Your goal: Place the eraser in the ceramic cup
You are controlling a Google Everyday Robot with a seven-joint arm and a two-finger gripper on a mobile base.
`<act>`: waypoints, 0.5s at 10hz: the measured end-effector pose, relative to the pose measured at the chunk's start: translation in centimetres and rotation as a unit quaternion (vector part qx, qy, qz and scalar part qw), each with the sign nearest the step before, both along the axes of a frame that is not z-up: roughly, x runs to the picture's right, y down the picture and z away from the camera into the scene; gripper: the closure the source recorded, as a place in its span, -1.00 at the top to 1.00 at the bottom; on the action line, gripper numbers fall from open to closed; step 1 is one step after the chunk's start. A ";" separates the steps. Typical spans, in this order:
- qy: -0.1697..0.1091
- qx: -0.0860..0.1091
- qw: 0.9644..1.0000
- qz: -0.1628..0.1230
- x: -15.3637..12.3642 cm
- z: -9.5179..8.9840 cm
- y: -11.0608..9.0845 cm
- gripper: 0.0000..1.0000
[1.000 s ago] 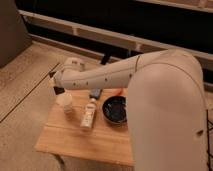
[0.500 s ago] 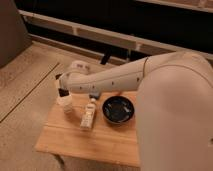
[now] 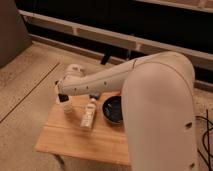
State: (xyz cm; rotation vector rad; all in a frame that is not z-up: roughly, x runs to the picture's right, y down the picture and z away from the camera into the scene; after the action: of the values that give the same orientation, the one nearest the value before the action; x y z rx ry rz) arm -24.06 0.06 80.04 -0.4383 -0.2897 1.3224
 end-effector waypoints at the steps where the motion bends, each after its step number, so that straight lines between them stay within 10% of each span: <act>1: 0.001 0.001 1.000 -0.004 -0.2 0.3 -0.4 -1.00; 5: 0.005 -0.007 1.000 -0.012 -0.3 1.8 -0.9 -1.00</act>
State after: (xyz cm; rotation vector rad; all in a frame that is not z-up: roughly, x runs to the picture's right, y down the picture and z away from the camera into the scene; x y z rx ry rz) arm -24.40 -0.85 81.81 -0.4452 -0.2662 1.3033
